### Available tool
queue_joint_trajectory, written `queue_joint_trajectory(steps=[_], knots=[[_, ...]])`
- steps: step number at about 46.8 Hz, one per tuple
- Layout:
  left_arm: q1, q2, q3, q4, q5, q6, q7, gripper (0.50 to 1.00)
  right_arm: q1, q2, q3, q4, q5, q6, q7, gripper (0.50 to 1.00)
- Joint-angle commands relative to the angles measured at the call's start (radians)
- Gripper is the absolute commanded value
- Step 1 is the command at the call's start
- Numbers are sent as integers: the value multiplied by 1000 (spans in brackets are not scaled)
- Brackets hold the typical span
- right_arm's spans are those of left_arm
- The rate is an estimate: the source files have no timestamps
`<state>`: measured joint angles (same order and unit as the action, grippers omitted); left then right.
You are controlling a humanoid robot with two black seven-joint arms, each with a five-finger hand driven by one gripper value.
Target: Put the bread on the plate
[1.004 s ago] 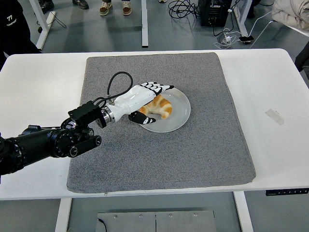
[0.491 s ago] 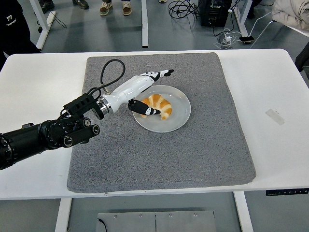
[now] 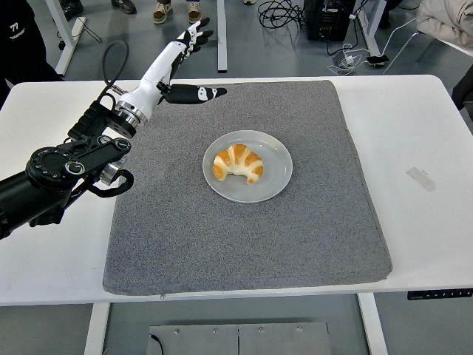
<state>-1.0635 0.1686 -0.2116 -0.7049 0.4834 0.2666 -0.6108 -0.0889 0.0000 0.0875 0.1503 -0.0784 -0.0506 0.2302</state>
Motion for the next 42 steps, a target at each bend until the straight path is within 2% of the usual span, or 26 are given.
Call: queue_joint_trajectory(steps=[1,9,15,24,28,42], knots=[[8,-14,-17,7,-84,0,0,952,0,0,0,0,0,0,0,1000],[20,-72,-55,37,-236,0,0,957,0,0,0,0,0,0,0,1000],[48,-98,-136,96,-302,-13,0,961,0,0,0,0,0,0,0,1000],[66,-122,-290,218,-378,-133,0,961,0,0,0,0,0,0,0,1000],[65,-142,-316,272,-390,-155,0,961,0,0,0,0,0,0,0,1000],[68,-139,-336,335,-473,-230,0,961,0,0,0,0,0,0,0,1000]])
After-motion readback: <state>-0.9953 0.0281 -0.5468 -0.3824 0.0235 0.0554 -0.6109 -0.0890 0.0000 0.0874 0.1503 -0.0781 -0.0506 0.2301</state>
